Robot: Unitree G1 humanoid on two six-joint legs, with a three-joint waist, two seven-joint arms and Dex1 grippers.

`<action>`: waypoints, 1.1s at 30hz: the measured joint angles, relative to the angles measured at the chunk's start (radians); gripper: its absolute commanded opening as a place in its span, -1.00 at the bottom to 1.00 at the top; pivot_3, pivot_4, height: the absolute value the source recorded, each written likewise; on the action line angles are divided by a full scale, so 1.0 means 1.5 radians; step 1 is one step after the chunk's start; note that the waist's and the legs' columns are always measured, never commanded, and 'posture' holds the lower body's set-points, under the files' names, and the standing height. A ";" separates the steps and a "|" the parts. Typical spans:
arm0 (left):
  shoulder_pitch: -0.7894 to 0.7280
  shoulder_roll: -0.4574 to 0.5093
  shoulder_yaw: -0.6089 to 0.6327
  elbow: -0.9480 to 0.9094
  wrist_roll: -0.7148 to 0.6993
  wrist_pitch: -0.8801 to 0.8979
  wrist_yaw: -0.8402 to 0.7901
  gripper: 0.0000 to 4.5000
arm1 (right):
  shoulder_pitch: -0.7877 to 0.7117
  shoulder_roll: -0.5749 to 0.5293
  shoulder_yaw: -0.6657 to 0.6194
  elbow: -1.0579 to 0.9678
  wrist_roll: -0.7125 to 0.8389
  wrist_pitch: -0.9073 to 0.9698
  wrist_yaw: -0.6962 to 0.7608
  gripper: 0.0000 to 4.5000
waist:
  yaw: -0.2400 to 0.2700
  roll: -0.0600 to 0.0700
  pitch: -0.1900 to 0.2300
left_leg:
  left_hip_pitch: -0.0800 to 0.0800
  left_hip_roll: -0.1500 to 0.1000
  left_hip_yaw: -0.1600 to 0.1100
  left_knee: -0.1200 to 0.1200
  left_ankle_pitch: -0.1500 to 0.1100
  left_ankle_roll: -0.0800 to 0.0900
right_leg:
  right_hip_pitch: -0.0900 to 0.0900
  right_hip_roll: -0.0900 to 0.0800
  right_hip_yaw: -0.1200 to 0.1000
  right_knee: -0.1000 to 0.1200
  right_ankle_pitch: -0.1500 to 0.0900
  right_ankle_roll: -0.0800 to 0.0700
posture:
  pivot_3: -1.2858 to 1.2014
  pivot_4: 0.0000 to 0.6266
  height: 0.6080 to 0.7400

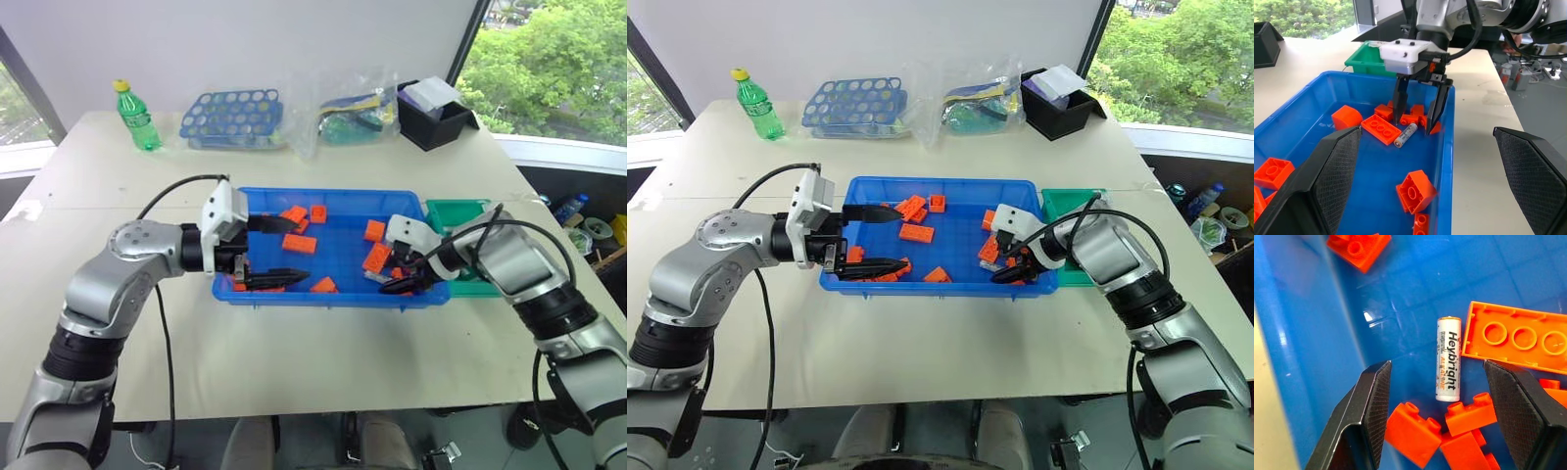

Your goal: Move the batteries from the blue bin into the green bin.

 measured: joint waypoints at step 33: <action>0.004 -0.018 0.001 0.020 0.002 -0.004 0.005 1.00 | 0.162 0.059 -0.483 -0.275 0.108 0.326 -0.387 -0.99 | 0.001 0.000 0.000 | -0.001 0.000 -0.001 0.002 0.000 0.000 | 0.000 0.000 0.000 0.000 0.000 0.000 | 0.03 -0.52 0.75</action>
